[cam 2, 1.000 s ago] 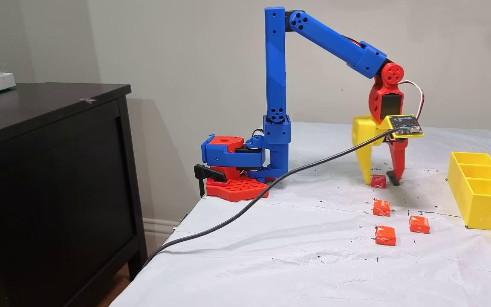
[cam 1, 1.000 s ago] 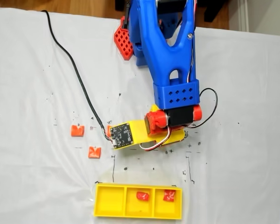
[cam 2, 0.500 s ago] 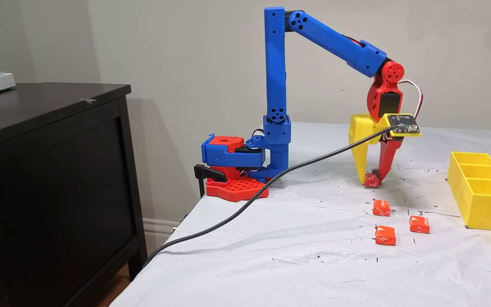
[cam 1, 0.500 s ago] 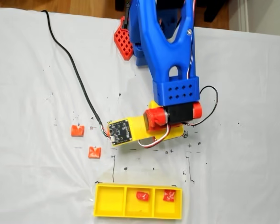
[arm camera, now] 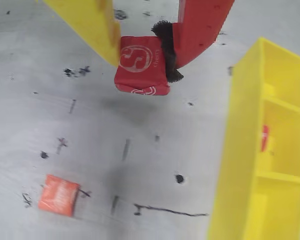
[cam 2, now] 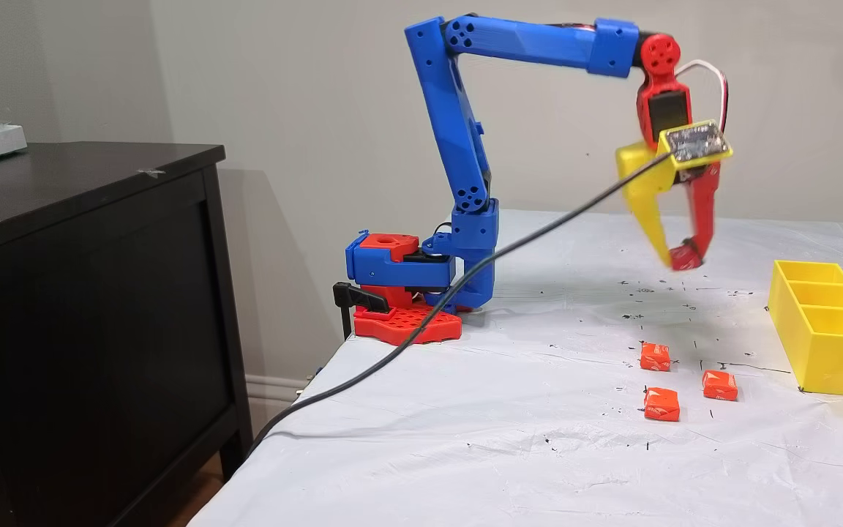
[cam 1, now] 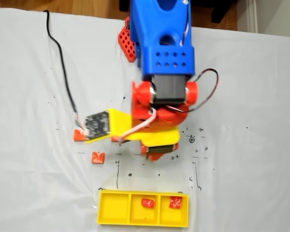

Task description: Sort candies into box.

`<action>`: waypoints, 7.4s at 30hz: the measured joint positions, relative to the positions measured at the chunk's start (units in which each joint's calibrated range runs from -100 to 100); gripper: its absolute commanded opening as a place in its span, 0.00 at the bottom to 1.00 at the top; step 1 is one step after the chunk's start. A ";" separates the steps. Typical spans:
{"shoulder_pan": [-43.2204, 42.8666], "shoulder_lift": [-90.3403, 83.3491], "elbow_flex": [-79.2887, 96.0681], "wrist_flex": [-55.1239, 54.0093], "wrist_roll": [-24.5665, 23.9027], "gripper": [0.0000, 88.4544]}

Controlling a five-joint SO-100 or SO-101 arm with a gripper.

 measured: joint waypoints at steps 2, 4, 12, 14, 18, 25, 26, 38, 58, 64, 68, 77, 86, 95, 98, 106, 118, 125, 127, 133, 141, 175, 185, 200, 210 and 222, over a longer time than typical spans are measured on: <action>1.64 -0.17 -2.14 -1.03 0.00 0.00; 3.12 -0.17 -4.36 -1.98 0.00 0.00; 7.26 12.18 -16.25 -4.60 -0.59 0.00; 7.65 14.89 -18.56 -4.37 -0.59 0.00; 8.35 23.60 -27.97 -2.54 -1.03 0.00; 8.27 27.07 -30.11 -2.46 -1.07 0.00; 8.27 27.33 -30.11 -2.46 -1.07 0.00; 8.27 35.28 -37.64 -3.17 -2.20 0.00; 9.29 38.24 -41.66 0.48 -1.32 0.25; 9.36 38.24 -41.66 0.87 -1.32 0.33; 9.36 38.24 -41.66 0.95 -1.32 0.35; 9.36 38.24 -41.66 0.95 -1.32 0.29; 10.22 38.24 -41.66 0.95 -0.73 0.00; 11.24 34.69 -39.78 2.94 -0.63 0.00; 11.31 30.96 -34.64 3.65 0.05 0.00; 12.72 19.20 -18.73 3.97 1.86 0.01; 12.64 12.27 -3.17 2.94 6.40 0.03; 13.89 11.84 0.77 2.14 8.01 0.05; 14.36 11.84 0.77 2.06 8.30 0.07; 16.00 11.84 0.77 2.22 9.57 0.18; 16.07 10.58 3.34 2.46 10.84 0.21; 16.39 14.55 6.16 -3.17 11.97 0.26; 16.31 16.41 7.53 -5.87 11.97 0.26; 14.90 17.94 8.30 -8.17 11.97 0.00; 15.06 15.57 8.38 -8.57 10.65 0.00; 7.65 2.71 3.42 -14.84 3.52 0.00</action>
